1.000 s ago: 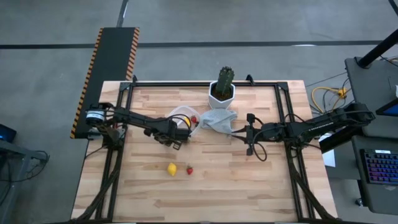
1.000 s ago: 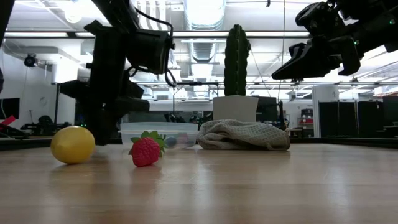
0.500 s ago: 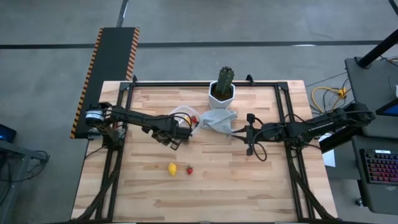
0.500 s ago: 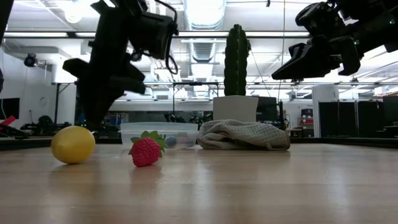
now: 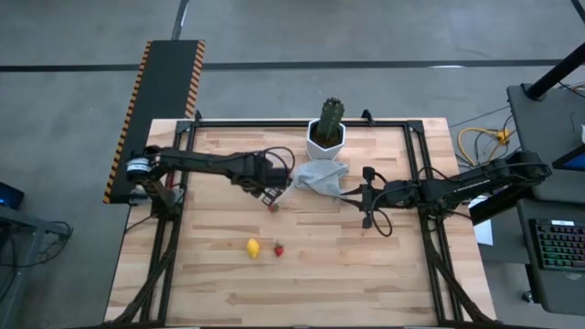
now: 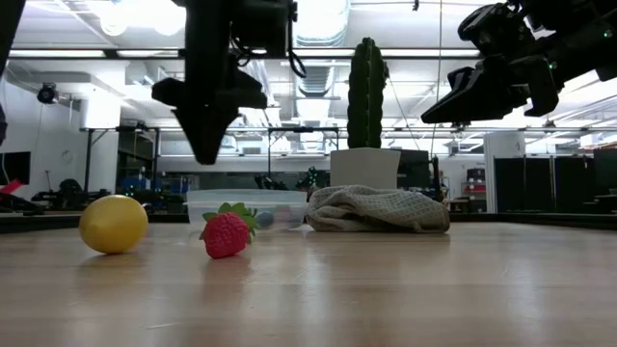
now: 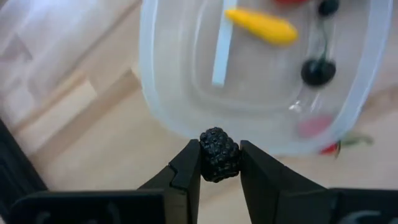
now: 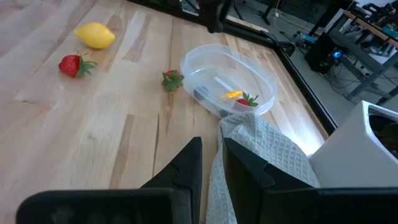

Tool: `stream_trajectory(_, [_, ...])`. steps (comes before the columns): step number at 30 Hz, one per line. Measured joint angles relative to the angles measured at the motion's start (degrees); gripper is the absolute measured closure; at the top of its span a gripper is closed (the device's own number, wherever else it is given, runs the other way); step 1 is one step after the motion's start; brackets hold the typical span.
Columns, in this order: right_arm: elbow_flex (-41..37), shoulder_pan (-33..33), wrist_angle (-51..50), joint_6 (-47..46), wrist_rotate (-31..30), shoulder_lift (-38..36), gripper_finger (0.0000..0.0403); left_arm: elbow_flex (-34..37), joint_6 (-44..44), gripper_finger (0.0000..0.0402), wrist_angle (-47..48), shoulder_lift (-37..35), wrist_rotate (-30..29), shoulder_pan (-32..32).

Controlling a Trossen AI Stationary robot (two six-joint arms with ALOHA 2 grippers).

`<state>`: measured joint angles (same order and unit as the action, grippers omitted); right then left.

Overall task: Pick and placing Produce into tupperware
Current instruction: Put the blackberry into the transparent bin

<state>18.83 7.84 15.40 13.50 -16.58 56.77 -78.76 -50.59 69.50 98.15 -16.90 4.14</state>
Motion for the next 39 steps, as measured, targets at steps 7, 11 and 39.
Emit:
stream_trajectory(7, [0.0,0.0,0.0,0.0,0.0,0.0,0.0346,1.0,6.7,0.0334,-6.4,0.1,-0.1,4.4])
stream_trajectory(11, [0.0,0.0,-0.1,0.0,0.0,0.0,0.0346,2.6,9.3,0.0334,-9.4,0.1,0.0,6.2])
stream_trajectory(39, [0.0,0.0,-0.2,0.0,0.0,0.0,0.0346,12.3,12.3,0.0288,-23.4,0.1,2.1,7.9])
